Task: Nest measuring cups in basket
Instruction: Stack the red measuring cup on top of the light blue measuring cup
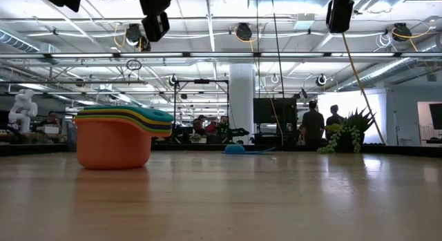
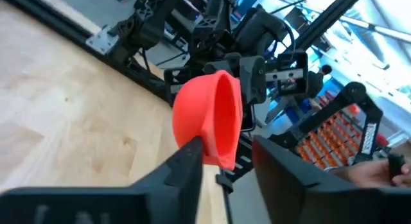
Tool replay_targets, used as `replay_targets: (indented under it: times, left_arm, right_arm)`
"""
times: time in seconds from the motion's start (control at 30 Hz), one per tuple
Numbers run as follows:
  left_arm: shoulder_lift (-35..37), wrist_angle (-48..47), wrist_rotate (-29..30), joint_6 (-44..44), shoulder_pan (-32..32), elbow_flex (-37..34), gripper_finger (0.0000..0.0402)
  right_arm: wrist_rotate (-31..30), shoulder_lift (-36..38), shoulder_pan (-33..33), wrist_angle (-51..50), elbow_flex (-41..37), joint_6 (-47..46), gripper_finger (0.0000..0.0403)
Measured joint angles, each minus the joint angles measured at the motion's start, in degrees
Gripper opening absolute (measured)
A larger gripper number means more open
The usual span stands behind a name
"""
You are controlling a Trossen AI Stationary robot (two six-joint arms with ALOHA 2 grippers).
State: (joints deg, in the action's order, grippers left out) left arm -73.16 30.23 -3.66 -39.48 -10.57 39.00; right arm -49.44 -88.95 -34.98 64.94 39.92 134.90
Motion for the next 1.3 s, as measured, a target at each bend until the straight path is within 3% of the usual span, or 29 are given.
replay_targets:
  times: [0.17,0.33,0.57,0.8,1.0,1.3]
  left_arm:
    - [0.79,1.27,-0.09,7.52,0.0,0.0,0.0198]
    - [3.75,3.55,1.92,16.56,0.03,0.02,0.0222]
    - [9.88,1.04,6.46,25.55,0.02,0.11,0.0225]
    - [13.88,-7.38,11.03,27.37,0.0,0.11,0.0225]
    - [14.31,-14.82,14.0,28.61,-0.09,-0.07,0.0225]
    - [14.79,-7.87,15.3,30.61,-1.26,-6.44,0.0225]
  right_arm:
    - [-0.06,0.0,0.0,0.89,0.0,-8.43,0.0001]
    - [-0.69,0.0,0.0,1.19,0.0,-20.26,0.0]
    - [-7.32,0.0,-1.36,-0.17,0.0,-40.35,0.0]
    - [-8.64,-0.02,-3.48,-1.5,0.95,-58.33,0.0]
    - [-10.7,-0.02,-4.15,-13.25,6.77,-72.37,0.0]
    - [-10.57,-0.02,-4.13,-26.42,16.26,-91.06,0.0]
